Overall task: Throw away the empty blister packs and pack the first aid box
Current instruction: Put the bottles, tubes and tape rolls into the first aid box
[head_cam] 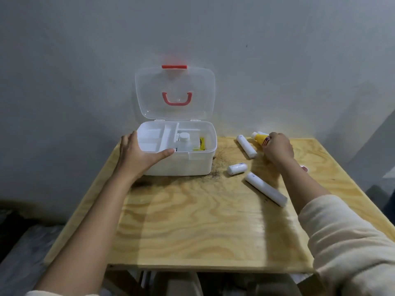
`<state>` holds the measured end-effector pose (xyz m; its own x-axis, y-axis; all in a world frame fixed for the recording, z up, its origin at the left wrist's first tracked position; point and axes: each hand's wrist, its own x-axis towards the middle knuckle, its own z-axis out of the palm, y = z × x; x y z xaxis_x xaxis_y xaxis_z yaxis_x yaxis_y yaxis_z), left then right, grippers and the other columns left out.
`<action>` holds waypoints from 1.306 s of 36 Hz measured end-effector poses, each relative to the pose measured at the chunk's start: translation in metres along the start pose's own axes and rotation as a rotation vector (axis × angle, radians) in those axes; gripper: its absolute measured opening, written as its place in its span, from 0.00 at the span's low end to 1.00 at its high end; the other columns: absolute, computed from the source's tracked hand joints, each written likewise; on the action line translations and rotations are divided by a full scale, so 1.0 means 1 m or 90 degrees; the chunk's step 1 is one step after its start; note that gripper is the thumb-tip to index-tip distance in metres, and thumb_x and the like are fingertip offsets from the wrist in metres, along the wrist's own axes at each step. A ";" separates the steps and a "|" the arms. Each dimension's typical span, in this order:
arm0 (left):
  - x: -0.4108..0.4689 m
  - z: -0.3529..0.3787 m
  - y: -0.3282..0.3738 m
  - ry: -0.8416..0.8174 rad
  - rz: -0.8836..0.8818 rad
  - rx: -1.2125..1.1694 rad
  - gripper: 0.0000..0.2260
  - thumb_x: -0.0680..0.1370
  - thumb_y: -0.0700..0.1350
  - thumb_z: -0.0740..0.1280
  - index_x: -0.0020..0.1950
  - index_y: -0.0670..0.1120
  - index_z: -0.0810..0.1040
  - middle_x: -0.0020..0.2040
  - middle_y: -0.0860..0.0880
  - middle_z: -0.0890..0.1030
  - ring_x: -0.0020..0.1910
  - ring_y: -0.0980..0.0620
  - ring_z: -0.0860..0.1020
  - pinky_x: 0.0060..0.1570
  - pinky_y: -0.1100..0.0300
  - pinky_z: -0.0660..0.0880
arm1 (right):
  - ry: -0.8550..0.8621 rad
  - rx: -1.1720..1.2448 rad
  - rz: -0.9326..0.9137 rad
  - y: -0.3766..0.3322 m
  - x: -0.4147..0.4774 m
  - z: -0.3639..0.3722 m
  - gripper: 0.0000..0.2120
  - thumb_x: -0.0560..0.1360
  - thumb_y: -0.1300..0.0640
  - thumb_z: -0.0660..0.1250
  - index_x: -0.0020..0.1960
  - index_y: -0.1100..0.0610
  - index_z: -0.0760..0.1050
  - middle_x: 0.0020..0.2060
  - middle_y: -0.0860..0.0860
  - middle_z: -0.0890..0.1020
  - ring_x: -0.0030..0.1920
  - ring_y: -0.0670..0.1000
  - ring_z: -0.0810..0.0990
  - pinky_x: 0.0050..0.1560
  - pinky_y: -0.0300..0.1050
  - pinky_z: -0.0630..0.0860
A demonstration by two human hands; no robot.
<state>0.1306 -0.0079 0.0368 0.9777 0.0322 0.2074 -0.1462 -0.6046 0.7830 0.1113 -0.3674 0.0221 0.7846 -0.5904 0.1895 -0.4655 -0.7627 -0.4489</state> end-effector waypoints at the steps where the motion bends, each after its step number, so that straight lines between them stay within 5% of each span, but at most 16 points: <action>1: 0.000 0.000 0.000 0.005 0.005 0.003 0.46 0.58 0.66 0.77 0.71 0.49 0.66 0.68 0.50 0.65 0.71 0.50 0.64 0.67 0.54 0.65 | 0.007 -0.019 -0.001 0.001 0.001 0.001 0.14 0.73 0.63 0.59 0.58 0.62 0.72 0.57 0.61 0.75 0.58 0.64 0.73 0.56 0.52 0.71; 10: 0.002 0.001 -0.001 0.002 0.006 -0.006 0.49 0.54 0.69 0.74 0.70 0.49 0.67 0.66 0.50 0.65 0.70 0.50 0.66 0.67 0.53 0.66 | 0.010 -0.019 -0.012 0.002 -0.002 0.015 0.16 0.73 0.63 0.60 0.61 0.63 0.68 0.58 0.62 0.74 0.60 0.64 0.71 0.56 0.54 0.69; 21: 0.001 0.001 -0.001 -0.007 -0.011 -0.036 0.54 0.50 0.72 0.71 0.71 0.49 0.66 0.69 0.49 0.64 0.71 0.50 0.65 0.69 0.50 0.66 | 0.062 0.471 -0.052 -0.037 -0.024 -0.017 0.18 0.71 0.60 0.68 0.58 0.62 0.67 0.51 0.57 0.77 0.49 0.55 0.76 0.46 0.47 0.72; 28: 0.003 0.002 -0.002 -0.007 -0.004 -0.039 0.48 0.57 0.65 0.77 0.72 0.49 0.66 0.69 0.48 0.65 0.70 0.48 0.66 0.69 0.50 0.66 | -0.057 0.640 -0.211 -0.082 -0.054 -0.040 0.22 0.70 0.65 0.69 0.58 0.52 0.66 0.45 0.45 0.74 0.52 0.55 0.77 0.53 0.51 0.78; 35: 0.002 -0.001 -0.001 -0.021 -0.019 -0.043 0.52 0.51 0.71 0.73 0.71 0.50 0.66 0.70 0.49 0.65 0.71 0.49 0.65 0.68 0.49 0.67 | -0.165 0.565 -0.307 -0.117 -0.077 -0.036 0.24 0.69 0.64 0.72 0.62 0.57 0.68 0.50 0.52 0.77 0.49 0.50 0.78 0.45 0.37 0.78; 42: 0.004 0.000 -0.001 -0.016 -0.008 -0.048 0.49 0.56 0.66 0.77 0.72 0.50 0.66 0.70 0.47 0.65 0.71 0.48 0.64 0.68 0.48 0.67 | -0.238 0.377 -0.382 -0.125 -0.084 -0.025 0.23 0.69 0.59 0.72 0.62 0.54 0.70 0.54 0.53 0.79 0.54 0.54 0.78 0.55 0.51 0.77; 47: 0.004 0.000 -0.003 -0.015 -0.006 -0.036 0.46 0.60 0.63 0.78 0.73 0.50 0.64 0.71 0.48 0.63 0.71 0.47 0.64 0.68 0.47 0.68 | -0.252 0.293 -0.381 -0.127 -0.083 -0.020 0.22 0.69 0.54 0.72 0.61 0.55 0.71 0.53 0.52 0.79 0.52 0.55 0.77 0.48 0.46 0.74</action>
<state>0.1353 -0.0066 0.0354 0.9822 0.0179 0.1870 -0.1454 -0.5579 0.8171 0.0968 -0.2267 0.0809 0.9705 0.0801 0.2272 0.2196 -0.6825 -0.6971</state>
